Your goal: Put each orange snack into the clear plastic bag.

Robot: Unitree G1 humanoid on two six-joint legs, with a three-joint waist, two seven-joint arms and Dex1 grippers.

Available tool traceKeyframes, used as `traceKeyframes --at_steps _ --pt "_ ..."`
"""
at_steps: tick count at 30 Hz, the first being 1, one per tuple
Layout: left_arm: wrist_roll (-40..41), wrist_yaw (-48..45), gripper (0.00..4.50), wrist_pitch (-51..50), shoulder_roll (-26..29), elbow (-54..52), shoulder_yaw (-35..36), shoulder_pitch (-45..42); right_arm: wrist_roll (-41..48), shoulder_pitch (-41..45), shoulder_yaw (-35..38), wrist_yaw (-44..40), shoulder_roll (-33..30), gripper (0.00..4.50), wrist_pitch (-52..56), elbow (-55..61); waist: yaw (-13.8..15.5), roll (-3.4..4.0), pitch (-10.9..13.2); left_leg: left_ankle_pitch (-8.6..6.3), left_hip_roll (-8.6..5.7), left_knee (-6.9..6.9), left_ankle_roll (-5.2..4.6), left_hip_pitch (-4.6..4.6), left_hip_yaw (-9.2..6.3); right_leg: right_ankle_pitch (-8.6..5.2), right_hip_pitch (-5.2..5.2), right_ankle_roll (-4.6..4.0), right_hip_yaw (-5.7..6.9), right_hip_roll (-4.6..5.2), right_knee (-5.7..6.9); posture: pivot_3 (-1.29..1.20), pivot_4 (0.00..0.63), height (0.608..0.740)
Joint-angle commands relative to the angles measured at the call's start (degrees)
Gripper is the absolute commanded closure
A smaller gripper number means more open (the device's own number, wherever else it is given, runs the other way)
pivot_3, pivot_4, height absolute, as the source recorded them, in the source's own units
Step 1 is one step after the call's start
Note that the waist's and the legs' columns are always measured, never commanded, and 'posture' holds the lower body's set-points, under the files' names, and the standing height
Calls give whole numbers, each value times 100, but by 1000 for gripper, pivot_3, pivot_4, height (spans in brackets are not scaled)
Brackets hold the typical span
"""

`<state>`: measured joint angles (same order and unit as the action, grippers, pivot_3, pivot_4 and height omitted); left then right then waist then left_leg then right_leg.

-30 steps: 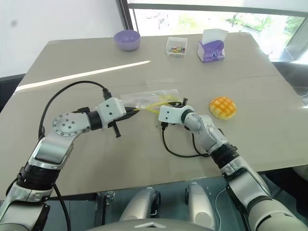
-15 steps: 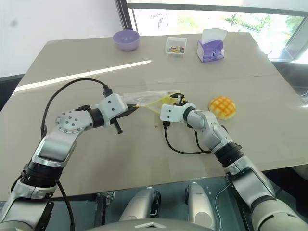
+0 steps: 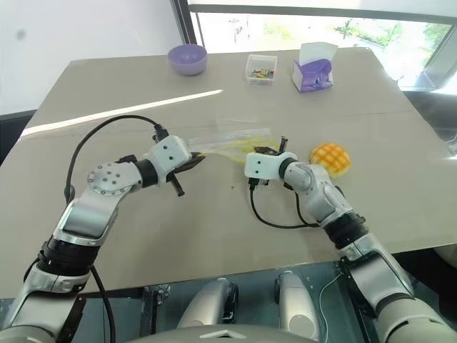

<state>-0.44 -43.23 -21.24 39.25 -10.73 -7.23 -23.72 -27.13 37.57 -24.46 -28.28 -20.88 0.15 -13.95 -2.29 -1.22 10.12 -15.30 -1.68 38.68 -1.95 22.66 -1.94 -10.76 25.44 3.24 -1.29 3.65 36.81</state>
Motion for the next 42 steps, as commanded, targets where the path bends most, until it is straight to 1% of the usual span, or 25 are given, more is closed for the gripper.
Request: traceKeyframes --at_steps 1,2,3,6,8,9,12,13,14,15,17,19,23,26,31,32,34,35,39,40,42 --pt "-51 72 4500 -58 -2 -259 49 -119 309 -68 288 -231 -65 2400 96 484 -1 0 0 0 0 0 0 0 0 0 0 0 0 0 0 0 150 740" --pt "-67 75 4500 -70 -4 -247 50 -123 435 -125 361 -318 -69 2176 150 610 1 0 0 0 0 0 -1 0 0 0 0 0 0 0 0 0 150 740" --pt "-88 92 4500 -95 -11 -211 55 -144 755 -278 528 -560 -150 1826 224 978 1 0 0 -1 0 0 -1 0 -1 0 0 0 0 0 0 0 150 740" --pt "-129 122 4500 -121 -16 -129 65 -190 1545 -710 979 -1148 -433 1826 496 1937 51 1 1 -2 3 0 -3 7 -7 0 1 0 5 0 -3 0 150 740" --pt "-143 122 4500 -106 -14 -76 61 -217 1921 -959 1323 -1359 -655 1826 835 2395 62 1 1 -4 2 1 -7 12 -5 0 0 1 5 2 -8 0 150 740" --pt "-150 123 4500 -103 -13 -60 63 -227 2012 -1056 1473 -1391 -764 1826 987 2533 66 1 1 -5 1 3 -8 11 -3 0 -1 1 4 3 -8 0 150 740" --pt "-174 119 4500 -68 -3 45 80 -288 2102 -1342 2171 -1122 -1076 1826 1620 2573 87 0 0 -5 2 5 -9 7 -4 0 -2 1 6 2 -4 0 150 740" --pt "-180 114 4500 -54 -2 78 84 -308 2104 -1481 2415 -978 -1157 1379 1769 2523 127 1 0 -5 2 5 -9 7 -5 0 -2 1 7 1 -2 0 150 740" --pt "-186 109 4500 -36 -4 112 86 -323 2113 -1570 2547 -877 -1206 1166 1866 2501 136 0 0 -5 2 5 -9 7 -6 0 -2 0 8 0 -2 0 150 740" --pt "-190 103 4500 -18 -2 140 86 -338 2062 -1698 2652 -741 -1234 1076 2006 2476 145 1 0 -5 2 5 -9 7 -5 0 -2 0 8 0 -2 0 150 740" --pt "-198 94 4500 18 1 190 80 -365 2094 -1888 2754 -611 -1206 188 2267 2512 150 1 0 -5 2 5 -9 7 -3 0 -2 0 6 1 -2 0 150 740" --pt "-202 87 4500 44 1 228 76 -388 2332 -1983 2888 -543 -1057 188 2633 2599 133 1 0 -5 2 5 -9 7 1 0 -2 1 2 1 -3 0 150 740" --pt "-208 84 4500 84 -4 306 70 -444 2359 -2224 2989 -147 -825 188 2836 2454 137 2 0 -5 4 5 -9 6 3 0 -1 1 0 0 0 0 150 740" --pt "-207 91 4500 95 -20 347 65 -479 2349 -2252 3002 149 -703 188 2947 2141 149 1 0 -5 3 8 -9 6 2 0 -2 1 1 1 0 0 150 740" --pt "-201 105 4500 84 -50 340 66 -489 2461 -2195 3011 415 -552 188 3104 1610 155 -2 -2 -5 2 11 -9 5 -2 0 -7 1 4 2 -2 0 150 740" --pt "-198 111 4500 77 -56 331 71 -486 2463 -2187 2997 449 -559 420 3048 1518 157 -2 -2 -5 2 14 -9 2 -4 0 -12 1 6 2 -2 0 150 740" --pt "-191 121 4500 65 -67 323 86 -483 2489 -2158 2978 500 -570 1077 2989 1448 164 -5 -4 -6 2 20 -10 -16 -13 0 -38 2 15 2 -8 0 150 740" --pt "-185 128 4500 57 -73 320 96 -480 2503 -2143 2960 502 -586 1635 2955 1456 165 -5 -4 -6 2 21 -11 -23 -14 0 -47 2 16 2 -10 0 150 740" --pt "-148 164 4500 11 -102 293 144 -462 2382 -2120 2782 437 -786 3217 2464 1607 159 -3 -3 -8 2 21 -14 -55 -16 -2 -80 3 19 2 -13 0 150 740" --pt "-140 172 4500 -3 -109 283 151 -460 2368 -2121 2735 389 -837 3532 2298 1676 156 -3 -3 -8 2 21 -14 -56 -15 -2 -80 3 18 2 -12 0 150 740" --pt "-83 192 4500 -85 -161 244 181 -469 2458 -2107 2675 193 -919 3532 2023 1937 149 -2 -2 -8 3 21 -14 -56 -14 -2 -78 4 17 1 -11 0 150 740"
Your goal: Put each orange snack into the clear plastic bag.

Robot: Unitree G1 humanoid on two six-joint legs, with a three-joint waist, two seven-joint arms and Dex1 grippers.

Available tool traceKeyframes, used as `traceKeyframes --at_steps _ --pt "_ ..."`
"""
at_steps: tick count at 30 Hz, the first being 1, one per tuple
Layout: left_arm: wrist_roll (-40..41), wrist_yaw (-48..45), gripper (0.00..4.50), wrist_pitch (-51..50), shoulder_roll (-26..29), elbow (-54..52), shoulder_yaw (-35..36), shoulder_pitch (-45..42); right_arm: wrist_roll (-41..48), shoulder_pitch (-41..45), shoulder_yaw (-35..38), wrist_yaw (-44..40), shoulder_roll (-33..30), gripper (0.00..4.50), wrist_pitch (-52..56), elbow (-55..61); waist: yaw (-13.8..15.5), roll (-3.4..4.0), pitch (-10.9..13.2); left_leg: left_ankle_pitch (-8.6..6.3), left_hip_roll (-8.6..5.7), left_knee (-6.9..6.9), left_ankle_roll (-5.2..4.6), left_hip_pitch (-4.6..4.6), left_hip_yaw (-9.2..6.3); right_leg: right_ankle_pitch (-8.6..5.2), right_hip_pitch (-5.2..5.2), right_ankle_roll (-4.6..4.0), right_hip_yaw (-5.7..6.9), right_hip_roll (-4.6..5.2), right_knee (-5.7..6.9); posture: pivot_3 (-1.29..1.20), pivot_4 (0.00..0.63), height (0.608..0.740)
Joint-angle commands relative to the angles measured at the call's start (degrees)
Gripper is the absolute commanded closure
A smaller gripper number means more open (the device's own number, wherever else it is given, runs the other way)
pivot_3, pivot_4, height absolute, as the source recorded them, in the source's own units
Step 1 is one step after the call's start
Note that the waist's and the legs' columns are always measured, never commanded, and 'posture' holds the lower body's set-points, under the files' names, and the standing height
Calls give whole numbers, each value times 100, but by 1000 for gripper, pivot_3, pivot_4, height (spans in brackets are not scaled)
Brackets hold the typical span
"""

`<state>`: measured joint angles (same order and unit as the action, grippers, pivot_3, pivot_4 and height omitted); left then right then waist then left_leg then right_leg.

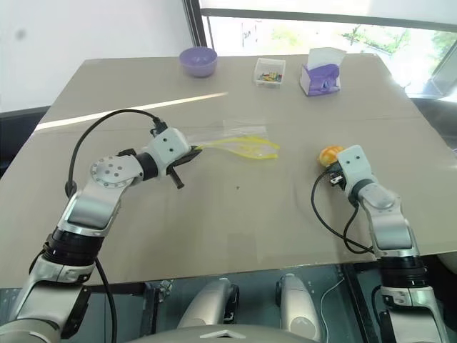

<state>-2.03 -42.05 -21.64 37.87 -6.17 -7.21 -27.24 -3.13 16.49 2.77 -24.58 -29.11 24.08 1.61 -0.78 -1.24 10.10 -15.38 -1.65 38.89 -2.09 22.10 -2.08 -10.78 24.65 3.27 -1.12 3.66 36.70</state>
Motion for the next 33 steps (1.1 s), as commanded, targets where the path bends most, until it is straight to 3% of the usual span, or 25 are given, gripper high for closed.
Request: traceKeyframes --at_steps 1,7,11,24,33 --pt "101 79 4500 -96 -48 -218 190 -143 158 19 -86 -349 -138 3532 -478 577 -3 1 1 0 1 0 0 0 1 0 0 0 0 0 0 0 150 740" --pt "148 73 4500 -455 -119 -220 180 -306 1130 193 -384 -1603 -395 3532 -27 1977 -20 4 4 0 9 0 0 1 6 0 5 1 -4 -5 3 0 150 740" --pt "146 89 4500 -480 -152 -255 137 -370 1383 374 -647 -1850 -401 3532 196 2217 -5 3 3 -1 9 0 -1 0 5 0 3 1 -2 -5 1 0 150 740" --pt "146 -50 4500 20 -120 -733 46 -51 886 1471 -1556 -1748 292 3532 -315 769 -3 4 4 -1 10 0 -1 4 7 0 8 -1 -3 -3 -1 0 150 740" --pt "7 -241 4500 1066 51 -927 -57 414 624 1864 -1756 -1757 543 3532 -612 75 -2 4 5 -1 11 -2 -1 6 6 1 9 -2 -2 -3 -5 0 150 740"
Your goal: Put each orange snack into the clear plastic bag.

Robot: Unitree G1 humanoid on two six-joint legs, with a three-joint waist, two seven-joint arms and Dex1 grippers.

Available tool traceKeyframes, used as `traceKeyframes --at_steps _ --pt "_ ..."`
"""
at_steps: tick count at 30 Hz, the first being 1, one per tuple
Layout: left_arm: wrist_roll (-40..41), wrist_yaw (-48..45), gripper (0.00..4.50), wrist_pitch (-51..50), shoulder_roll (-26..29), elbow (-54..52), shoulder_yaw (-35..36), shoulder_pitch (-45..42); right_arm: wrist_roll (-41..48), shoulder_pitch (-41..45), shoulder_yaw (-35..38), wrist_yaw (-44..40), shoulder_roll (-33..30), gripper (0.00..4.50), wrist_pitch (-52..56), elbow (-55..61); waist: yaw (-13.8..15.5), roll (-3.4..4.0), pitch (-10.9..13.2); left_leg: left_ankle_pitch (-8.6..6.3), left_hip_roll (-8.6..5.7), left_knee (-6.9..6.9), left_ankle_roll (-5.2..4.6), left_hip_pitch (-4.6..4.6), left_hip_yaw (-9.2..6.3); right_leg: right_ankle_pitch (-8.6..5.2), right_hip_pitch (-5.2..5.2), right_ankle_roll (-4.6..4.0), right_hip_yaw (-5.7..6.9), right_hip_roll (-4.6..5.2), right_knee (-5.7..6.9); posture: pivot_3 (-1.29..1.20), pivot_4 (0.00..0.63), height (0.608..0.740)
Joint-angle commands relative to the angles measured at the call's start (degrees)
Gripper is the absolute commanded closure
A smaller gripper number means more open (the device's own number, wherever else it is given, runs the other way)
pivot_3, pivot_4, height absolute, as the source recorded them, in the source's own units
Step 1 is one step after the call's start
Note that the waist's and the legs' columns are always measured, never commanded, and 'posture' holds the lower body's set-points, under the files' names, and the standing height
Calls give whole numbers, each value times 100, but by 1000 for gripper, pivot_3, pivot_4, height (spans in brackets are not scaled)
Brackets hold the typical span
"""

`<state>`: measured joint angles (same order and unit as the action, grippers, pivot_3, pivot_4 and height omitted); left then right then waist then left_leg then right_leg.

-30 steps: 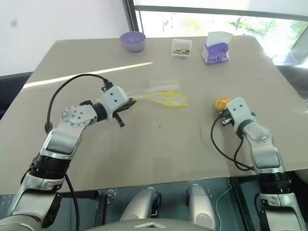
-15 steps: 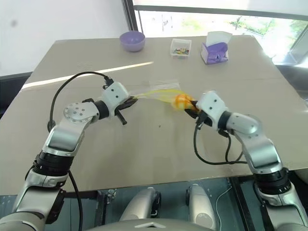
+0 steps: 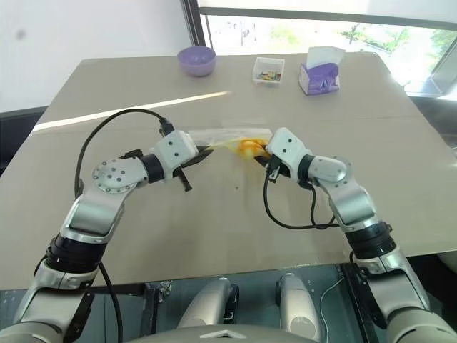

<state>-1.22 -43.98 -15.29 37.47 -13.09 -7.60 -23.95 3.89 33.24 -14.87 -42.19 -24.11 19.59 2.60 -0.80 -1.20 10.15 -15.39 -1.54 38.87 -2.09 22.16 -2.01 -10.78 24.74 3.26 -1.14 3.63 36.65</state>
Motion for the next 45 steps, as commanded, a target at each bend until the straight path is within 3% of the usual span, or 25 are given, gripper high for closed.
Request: traceKeyframes --at_steps 1,14,17,21,32,35,45 --pt "-70 -62 4500 486 93 -233 -23 113 -112 207 -14 9 60 3532 -172 -59 0 1 0 0 1 0 0 0 0 0 0 0 0 0 0 0 150 740" --pt "223 -248 4500 845 -88 -281 -10 193 -741 554 -134 859 882 3532 -196 -960 -11 2 1 0 0 -2 0 0 0 0 2 -1 1 0 0 0 150 740" --pt "273 -223 4500 715 -110 -261 35 163 -703 609 -105 827 965 2699 -199 -1152 -11 2 1 0 0 -3 0 0 -1 0 2 -1 1 -1 0 0 150 740" --pt "98 46 4500 84 -100 1 135 3 -754 578 -97 797 906 817 -204 -1032 -15 3 2 0 -1 -3 0 0 0 0 2 0 1 -1 1 0 150 740" --pt "-57 400 4500 -466 -59 344 212 -144 -432 -17 216 -7 -158 817 -397 489 0 3 2 -1 -1 -6 -1 2 -3 0 1 1 4 -2 -5 0 150 740" --pt "-35 400 4500 -493 -55 346 218 -172 -390 -199 391 51 -340 17 -378 752 -1 3 2 -1 -1 -6 -1 2 -3 0 1 1 4 -1 -7 0 150 740" --pt "345 234 4500 -596 -107 271 393 -354 -1150 -749 -17 79 -875 17 -1155 793 5 2 2 -1 1 -11 -1 4 0 0 0 1 5 1 -16 0 150 740"
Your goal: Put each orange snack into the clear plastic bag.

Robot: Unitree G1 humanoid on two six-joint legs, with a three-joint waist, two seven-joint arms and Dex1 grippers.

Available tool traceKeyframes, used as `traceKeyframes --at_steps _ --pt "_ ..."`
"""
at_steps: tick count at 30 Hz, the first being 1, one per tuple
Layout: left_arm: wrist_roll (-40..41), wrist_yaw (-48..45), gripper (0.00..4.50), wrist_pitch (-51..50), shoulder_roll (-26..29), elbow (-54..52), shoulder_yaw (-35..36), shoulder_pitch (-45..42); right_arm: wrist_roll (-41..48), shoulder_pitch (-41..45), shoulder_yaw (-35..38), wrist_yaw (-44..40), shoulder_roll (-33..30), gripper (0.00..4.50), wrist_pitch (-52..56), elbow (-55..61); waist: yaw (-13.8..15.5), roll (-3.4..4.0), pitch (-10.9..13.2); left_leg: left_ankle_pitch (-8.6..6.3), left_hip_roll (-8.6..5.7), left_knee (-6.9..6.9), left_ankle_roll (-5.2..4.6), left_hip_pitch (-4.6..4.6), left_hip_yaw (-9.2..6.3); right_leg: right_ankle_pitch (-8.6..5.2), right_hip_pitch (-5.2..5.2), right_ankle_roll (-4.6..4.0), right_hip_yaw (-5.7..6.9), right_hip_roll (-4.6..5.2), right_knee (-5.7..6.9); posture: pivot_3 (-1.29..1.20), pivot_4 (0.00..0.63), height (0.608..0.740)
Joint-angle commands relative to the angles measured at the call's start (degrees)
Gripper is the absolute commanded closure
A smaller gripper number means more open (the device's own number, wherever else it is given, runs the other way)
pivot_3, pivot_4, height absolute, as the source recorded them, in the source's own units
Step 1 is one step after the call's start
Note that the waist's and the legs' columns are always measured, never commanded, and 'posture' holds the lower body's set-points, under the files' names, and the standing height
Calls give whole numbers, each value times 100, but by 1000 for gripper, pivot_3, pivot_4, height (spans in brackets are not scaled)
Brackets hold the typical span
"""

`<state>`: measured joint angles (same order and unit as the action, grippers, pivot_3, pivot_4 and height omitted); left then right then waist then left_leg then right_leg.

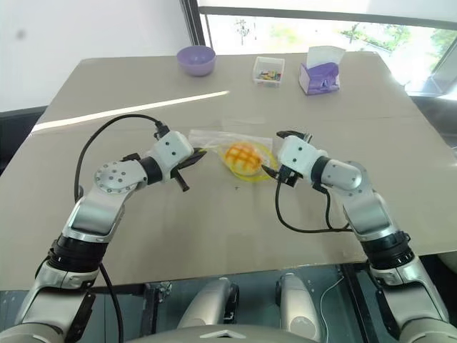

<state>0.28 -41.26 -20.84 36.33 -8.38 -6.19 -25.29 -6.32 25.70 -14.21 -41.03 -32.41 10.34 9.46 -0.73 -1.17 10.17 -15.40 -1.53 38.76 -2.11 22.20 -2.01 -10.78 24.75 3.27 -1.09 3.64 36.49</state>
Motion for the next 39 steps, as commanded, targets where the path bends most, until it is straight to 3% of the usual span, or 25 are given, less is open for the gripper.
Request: traceKeyframes --at_steps 1,8,20,23,28,31,39 --pt "247 -44 4500 -93 -6 -203 281 -260 -215 12 -131 -47 -81 17 -257 86 -6 0 1 0 0 0 0 1 1 0 0 0 0 0 -1 0 150 740" --pt "380 -51 4500 -262 16 -284 323 -388 -544 -37 -323 -82 -142 17 -360 -136 -9 -1 1 0 2 0 0 -1 1 0 0 0 0 -3 0 0 150 740" --pt "466 -20 4500 -362 38 -419 309 -372 -611 246 -260 310 562 17 -189 -843 -7 0 1 0 2 -1 1 0 0 0 0 0 0 -3 -2 0 150 740" --pt "472 -9 4500 -394 47 -429 316 -369 -605 326 -182 386 634 795 -169 -880 -8 0 1 1 2 -1 1 0 0 0 1 -1 0 -3 -2 0 150 740" --pt "476 25 4500 -457 56 -423 324 -364 -615 357 -121 345 553 3322 -154 -801 -8 0 1 0 1 -1 1 0 -1 0 0 -1 0 -3 -2 0 150 740" --pt "484 27 4500 -487 65 -425 333 -373 -631 367 -91 369 539 4468 -140 -765 -8 0 1 0 1 -2 1 0 0 0 0 -1 0 -3 -2 0 150 740" --pt "523 32 4500 -474 38 -308 369 -478 -614 427 24 438 509 4468 -56 -719 -8 0 1 0 1 -2 1 0 0 0 0 -1 0 -3 -2 0 150 740"
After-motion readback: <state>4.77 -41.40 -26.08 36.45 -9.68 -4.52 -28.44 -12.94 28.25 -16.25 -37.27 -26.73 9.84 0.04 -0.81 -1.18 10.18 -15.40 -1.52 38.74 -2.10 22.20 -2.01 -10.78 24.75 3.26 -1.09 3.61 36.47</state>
